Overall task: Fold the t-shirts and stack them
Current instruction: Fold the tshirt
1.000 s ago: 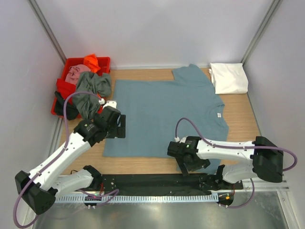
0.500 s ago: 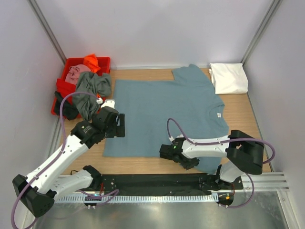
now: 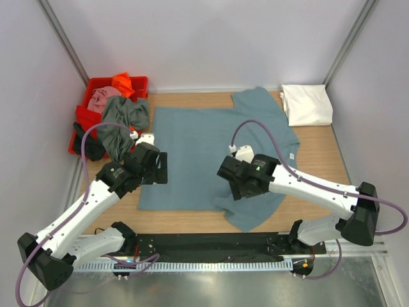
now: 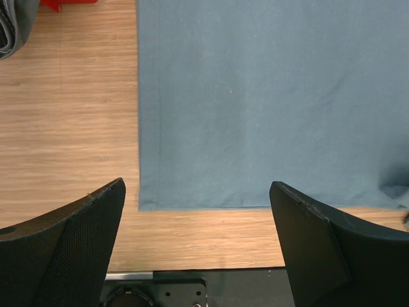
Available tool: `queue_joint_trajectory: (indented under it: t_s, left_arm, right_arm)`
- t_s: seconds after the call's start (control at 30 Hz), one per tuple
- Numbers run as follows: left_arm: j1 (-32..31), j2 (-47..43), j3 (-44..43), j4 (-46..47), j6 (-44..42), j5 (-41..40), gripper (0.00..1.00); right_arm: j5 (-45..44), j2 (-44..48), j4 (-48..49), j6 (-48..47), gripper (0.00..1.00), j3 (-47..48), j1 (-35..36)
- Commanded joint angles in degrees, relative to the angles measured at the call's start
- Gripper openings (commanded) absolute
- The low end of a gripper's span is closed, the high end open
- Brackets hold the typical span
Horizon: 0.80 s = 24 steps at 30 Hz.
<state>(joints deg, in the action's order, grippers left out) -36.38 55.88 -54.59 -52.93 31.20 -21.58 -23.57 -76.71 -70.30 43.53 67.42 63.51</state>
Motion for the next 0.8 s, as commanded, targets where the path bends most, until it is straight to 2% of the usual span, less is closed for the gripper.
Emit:
queue_joint_trajectory:
  t_s: [0.0,0.17,0.4,0.53,0.77]
  left_arm:
    - [-0.18,-0.42,-0.34,1.95,0.7,-1.44,0.95]
    - [-0.18,-0.07,-0.34,1.86,0.7,-1.18,0.95]
    - [-0.27,0.02,-0.34,2.04,0.53,-0.92,0.95]
    - [-0.27,0.2,-0.34,2.21,0.18,-0.39,0.95]
    - [-0.36,0.11,-0.34,2.3,0.18,-0.04,0.95]
  right_arm:
    - [-8.68,-1.43,-7.75,0.85,0.78,1.66,-4.53]
    - [6.49,2.35,3.66,-0.73,0.68,-3.24,-3.83]
    - [16.36,0.68,17.82,8.31,0.66,-14.67,5.3]
    - [16.02,-2.21,22.57,10.7,0.64,-17.41,8.82]
    - [7.05,-10.47,20.82,10.18,0.65,-14.69,9.27]
